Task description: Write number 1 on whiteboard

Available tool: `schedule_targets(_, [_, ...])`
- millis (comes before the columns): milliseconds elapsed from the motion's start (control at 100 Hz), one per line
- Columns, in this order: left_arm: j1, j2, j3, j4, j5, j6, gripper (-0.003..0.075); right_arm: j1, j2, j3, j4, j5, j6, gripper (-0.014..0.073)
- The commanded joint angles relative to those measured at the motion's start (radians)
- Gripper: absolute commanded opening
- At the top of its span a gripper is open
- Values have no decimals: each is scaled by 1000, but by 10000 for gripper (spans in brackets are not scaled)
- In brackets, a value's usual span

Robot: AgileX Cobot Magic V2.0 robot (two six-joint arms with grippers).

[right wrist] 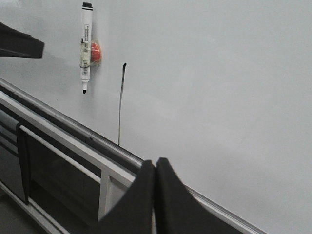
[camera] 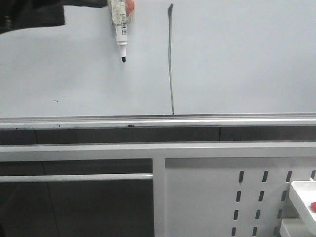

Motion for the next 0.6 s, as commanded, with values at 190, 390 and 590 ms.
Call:
schedule_targets(190, [-6, -285, 9, 137, 232, 6, -18, -6, 12, -23, -29, -64, -2, -50])
schedule_targets(390, [-6, -430, 9, 135, 350, 6, -20, -6, 12, -23, -29, -64, -2, -50])
schedule_targets(590, [-6, -465, 9, 112, 365, 6, -20, -6, 12, -23, -29, -64, -2, -50])
